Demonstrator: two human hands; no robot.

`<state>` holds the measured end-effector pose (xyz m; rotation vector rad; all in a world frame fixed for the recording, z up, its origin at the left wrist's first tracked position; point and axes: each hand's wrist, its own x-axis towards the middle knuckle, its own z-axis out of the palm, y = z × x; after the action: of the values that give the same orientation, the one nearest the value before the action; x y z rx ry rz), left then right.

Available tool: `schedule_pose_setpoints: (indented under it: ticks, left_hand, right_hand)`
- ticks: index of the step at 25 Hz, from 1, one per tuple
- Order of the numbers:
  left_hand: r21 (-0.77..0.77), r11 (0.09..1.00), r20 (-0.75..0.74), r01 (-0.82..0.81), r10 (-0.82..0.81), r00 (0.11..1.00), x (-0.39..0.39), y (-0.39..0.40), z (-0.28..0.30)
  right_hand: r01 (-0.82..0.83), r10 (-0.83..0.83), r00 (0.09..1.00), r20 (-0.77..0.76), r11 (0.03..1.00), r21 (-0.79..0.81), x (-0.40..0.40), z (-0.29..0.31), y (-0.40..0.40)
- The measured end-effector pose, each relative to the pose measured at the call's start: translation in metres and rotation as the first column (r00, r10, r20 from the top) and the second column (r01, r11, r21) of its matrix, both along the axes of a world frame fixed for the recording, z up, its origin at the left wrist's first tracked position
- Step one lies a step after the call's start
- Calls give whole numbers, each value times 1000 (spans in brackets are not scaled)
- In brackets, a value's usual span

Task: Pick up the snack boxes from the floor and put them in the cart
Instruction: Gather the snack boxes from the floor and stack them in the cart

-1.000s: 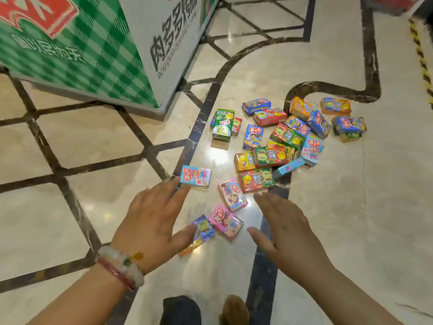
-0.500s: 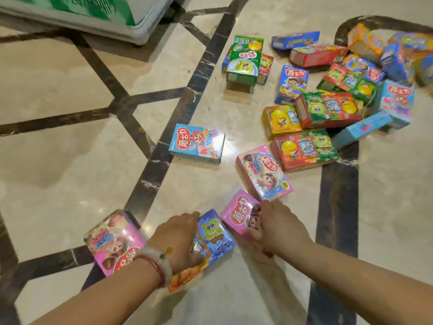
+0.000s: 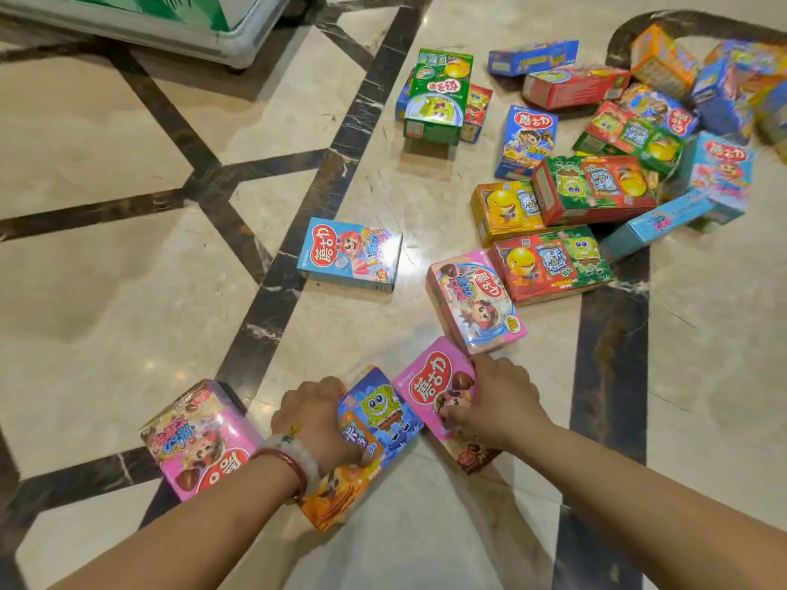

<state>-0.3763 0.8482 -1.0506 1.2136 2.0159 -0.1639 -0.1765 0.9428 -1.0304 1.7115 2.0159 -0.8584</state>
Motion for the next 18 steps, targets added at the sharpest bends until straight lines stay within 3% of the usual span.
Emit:
schedule_pose_setpoints:
  ticks: [2, 5, 7, 9, 11, 13, 18]
  left_hand:
    - [41, 991, 125, -129, 123, 984, -5, 4, 4]
    - [43, 956, 294, -290, 265, 918, -16, 19, 24]
    - [6, 905, 446, -425, 378, 812, -23, 29, 52]
    - [-46, 849, 619, -527, 438, 652, -28, 35, 94]
    - [-114, 815, 714, -568, 465, 524, -26, 33, 149]
    - [-126, 814, 719, -567, 469, 513, -20, 34, 213]
    - [-58, 807, 756, -587, 420, 502, -8, 55, 400]
  right_hand:
    - [184, -208, 957, -202, 974, -132, 1, 5, 5]
    - [301, -367, 878, -308, 922, -242, 3, 23, 16]
    - [375, -439, 821, -365, 897, -234, 8, 45, 23]
    - [500, -580, 707, -405, 815, -294, 14, 82, 25]
    - [596, -737, 541, -405, 676, -434, 23, 134, 20]
    - [622, -819, 410, -401, 573, -535, 35, 200, 15]
    - [619, -837, 262, -481, 528, -581, 55, 395, 15]
